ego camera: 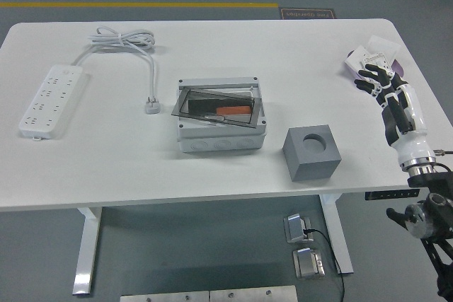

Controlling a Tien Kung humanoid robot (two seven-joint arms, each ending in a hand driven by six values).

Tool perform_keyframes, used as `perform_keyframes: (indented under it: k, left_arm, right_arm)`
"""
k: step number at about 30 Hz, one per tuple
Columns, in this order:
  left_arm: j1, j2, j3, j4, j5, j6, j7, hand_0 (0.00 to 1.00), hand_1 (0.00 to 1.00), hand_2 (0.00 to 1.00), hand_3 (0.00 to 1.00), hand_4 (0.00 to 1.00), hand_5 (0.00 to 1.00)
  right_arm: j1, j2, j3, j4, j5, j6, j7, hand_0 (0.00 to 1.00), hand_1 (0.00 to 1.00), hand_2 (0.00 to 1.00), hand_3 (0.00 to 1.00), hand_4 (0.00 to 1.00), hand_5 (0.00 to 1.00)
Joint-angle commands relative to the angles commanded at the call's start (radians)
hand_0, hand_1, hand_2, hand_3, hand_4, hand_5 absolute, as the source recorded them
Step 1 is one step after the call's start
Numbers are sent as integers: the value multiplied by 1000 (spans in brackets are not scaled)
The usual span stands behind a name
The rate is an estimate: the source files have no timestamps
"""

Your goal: Fetch the battery,place it into the box,close the lid of the box

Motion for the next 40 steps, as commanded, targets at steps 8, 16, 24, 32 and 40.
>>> perform_keyframes:
  k: [8, 16, 24, 32, 40]
  left_arm:
    - [-4, -3, -13, -1, 6, 0, -1, 629, 676, 632, 620, 664, 206]
    - [-2, -5, -22, -2, 11, 1, -1, 629, 676, 632, 619, 663, 207]
    - [-1, -12, -17, 0, 4, 1, -1, 628, 677, 632, 619, 662, 204]
    - [-3, -17, -21, 0, 5, 1, -2, 628, 675, 631, 618, 661, 205]
    - [-1, -18, -11, 1, -6, 1, -3, 628, 676, 631, 618, 661, 204]
  right_arm:
    - [-9, 7, 8, -5, -3, -8, 7, 749, 646, 691, 700, 939, 732]
    - [-11, 14, 3, -14, -1, -17, 16, 746, 641, 687, 694, 938, 730]
    - [-3, 21, -8, -13, 8, -29, 32, 739, 639, 686, 694, 933, 720]
    - [2, 25, -17, -16, 19, -30, 35, 733, 635, 684, 701, 930, 708]
    - [2, 24, -18, -17, 18, -30, 35, 728, 636, 684, 707, 926, 697]
